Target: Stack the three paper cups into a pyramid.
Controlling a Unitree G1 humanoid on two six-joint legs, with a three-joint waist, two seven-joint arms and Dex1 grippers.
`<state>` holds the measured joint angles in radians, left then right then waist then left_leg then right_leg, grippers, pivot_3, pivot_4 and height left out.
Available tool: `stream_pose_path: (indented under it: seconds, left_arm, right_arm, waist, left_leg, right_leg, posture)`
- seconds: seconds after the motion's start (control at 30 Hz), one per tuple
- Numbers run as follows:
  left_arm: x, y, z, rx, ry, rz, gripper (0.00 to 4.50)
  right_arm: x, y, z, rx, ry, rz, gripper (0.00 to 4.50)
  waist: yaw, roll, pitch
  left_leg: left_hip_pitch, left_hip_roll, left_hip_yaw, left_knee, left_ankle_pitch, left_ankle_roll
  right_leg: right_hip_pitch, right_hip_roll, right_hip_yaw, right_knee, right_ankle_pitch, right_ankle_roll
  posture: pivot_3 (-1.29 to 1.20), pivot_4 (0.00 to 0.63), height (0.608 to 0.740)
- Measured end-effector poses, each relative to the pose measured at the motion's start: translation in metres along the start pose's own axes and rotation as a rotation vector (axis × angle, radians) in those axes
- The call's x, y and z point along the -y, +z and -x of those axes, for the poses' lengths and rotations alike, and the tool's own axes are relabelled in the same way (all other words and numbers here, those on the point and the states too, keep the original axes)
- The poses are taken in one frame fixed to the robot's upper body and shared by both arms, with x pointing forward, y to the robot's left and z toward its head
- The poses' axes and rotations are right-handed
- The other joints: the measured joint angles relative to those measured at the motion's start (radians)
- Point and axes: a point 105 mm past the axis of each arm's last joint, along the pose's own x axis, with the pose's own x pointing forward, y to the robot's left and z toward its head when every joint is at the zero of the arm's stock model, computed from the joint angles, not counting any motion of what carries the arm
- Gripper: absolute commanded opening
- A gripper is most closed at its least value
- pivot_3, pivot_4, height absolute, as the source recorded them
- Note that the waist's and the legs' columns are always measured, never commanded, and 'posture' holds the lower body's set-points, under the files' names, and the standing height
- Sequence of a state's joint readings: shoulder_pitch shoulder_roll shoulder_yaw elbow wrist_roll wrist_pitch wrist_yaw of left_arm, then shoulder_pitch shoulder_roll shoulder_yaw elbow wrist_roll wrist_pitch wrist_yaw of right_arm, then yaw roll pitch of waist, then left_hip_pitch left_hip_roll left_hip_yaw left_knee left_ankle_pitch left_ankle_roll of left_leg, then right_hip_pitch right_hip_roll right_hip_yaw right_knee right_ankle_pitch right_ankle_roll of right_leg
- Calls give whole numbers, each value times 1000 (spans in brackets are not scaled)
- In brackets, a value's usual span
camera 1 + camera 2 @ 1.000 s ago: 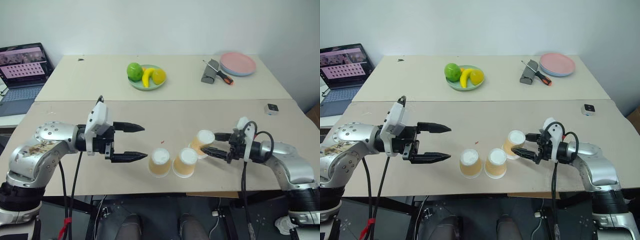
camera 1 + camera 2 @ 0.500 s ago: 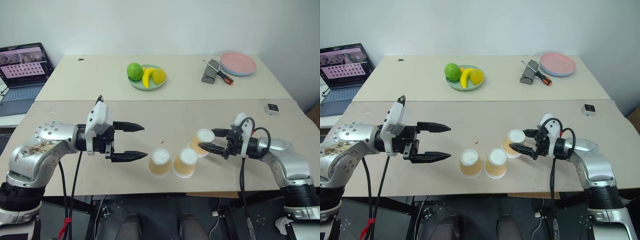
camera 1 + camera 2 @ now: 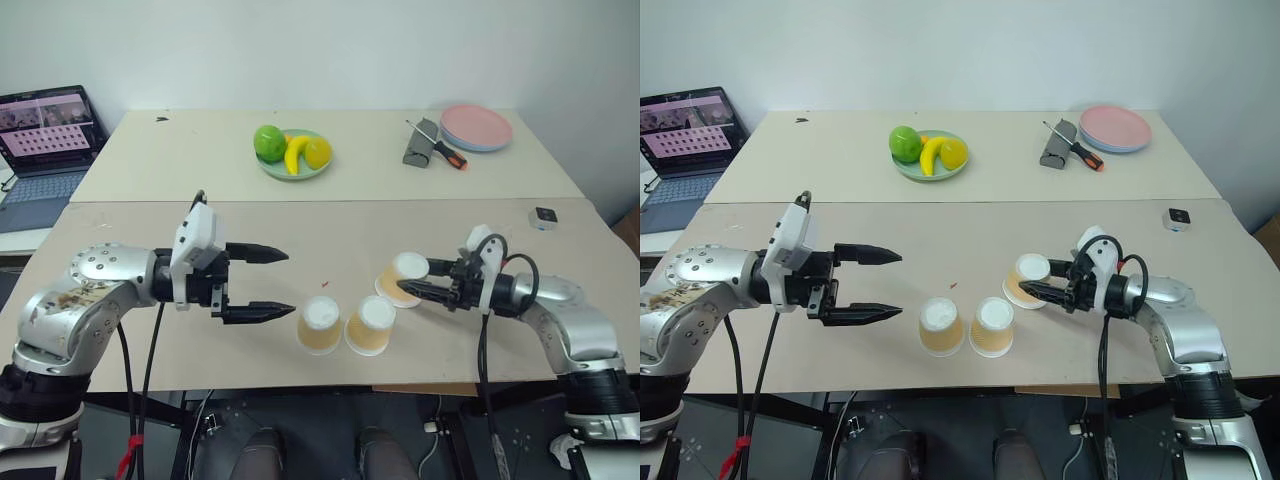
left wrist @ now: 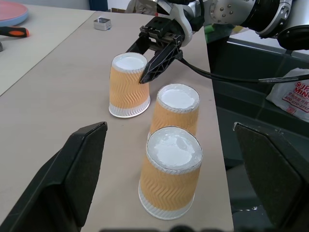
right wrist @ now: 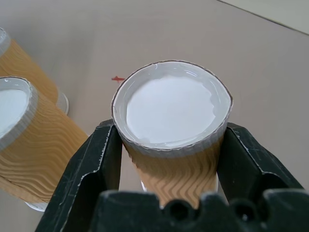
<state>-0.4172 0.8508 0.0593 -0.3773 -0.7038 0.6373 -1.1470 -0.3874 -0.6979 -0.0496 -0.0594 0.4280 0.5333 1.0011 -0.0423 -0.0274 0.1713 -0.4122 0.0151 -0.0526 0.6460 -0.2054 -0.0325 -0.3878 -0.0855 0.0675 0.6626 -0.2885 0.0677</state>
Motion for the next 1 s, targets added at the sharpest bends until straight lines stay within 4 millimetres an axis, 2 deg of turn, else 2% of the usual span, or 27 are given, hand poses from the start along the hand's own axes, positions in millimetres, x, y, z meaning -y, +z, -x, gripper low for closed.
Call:
stream_pose_path:
  seconds: [0.1, 0.17, 0.27, 0.4, 0.53, 0.67, 0.87, 1.0]
  left_arm:
    - [1, -3, -1, -3, -3, 9, 4500]
    - [1, -3, -1, -4, -3, 10, 4500]
    - [1, -4, -2, -6, -3, 9, 4500]
    - [2, -4, -5, -1, -17, 10, 4500]
    - [3, -6, -9, 5, -34, 18, 4500]
    - [3, -6, -10, 12, -33, 19, 4500]
    - [2, -6, -10, 12, -29, 21, 4500]
    - [3, -6, -10, 11, -27, 21, 4500]
  right_arm:
    - [-7, 28, 2, 60, 39, 36, 2528]
    - [-11, 60, 7, 113, 68, 97, 2528]
    - [-21, 97, 17, 152, 142, 175, 2528]
    - [-42, 132, 25, 151, 303, 262, 2528]
    - [-59, 153, 23, 154, 471, 244, 2528]
    - [-70, 157, 15, 138, 571, 201, 2528]
    - [-76, 136, -5, 42, 619, 153, 2528]
    - [-76, 129, -8, 23, 615, 149, 2528]
  waist:
    - [-2, 0, 0]
    - [-1, 0, 0]
    - [0, 0, 0]
    - [0, 1, 1]
    - [-1, 1, 1]
    - [-1, 1, 1]
    - [0, 1, 1]
    - [0, 1, 1]
  left_leg:
    - [0, 0, 0, 0, 0, 0]
    - [0, 0, 0, 0, 0, 0]
    - [0, 0, 0, 0, 0, 0]
    - [0, 0, 0, 0, 0, 0]
    - [0, 0, 0, 0, 0, 0]
    - [-1, 0, 0, 0, 0, 0]
    - [-2, 0, -1, 0, 0, 0]
    - [-2, 0, -1, 0, 0, 0]
  right_leg:
    - [0, 0, 0, 0, 0, 0]
    - [0, 0, 0, 0, 0, 0]
    - [0, 0, 0, -1, 0, 0]
    - [0, 0, -1, -1, 0, 0]
    - [0, 0, 0, 0, 0, 0]
    - [-1, 0, 0, 0, 0, 0]
    - [-1, 0, -1, 0, 0, 0]
    - [-2, 0, -1, 0, 0, 0]
  posture:
    - [0, 150, 740]
    - [0, 150, 740]
    - [0, 150, 740]
    - [0, 150, 740]
    - [0, 150, 740]
    - [0, 150, 740]
    - [0, 150, 740]
    - [0, 150, 740]
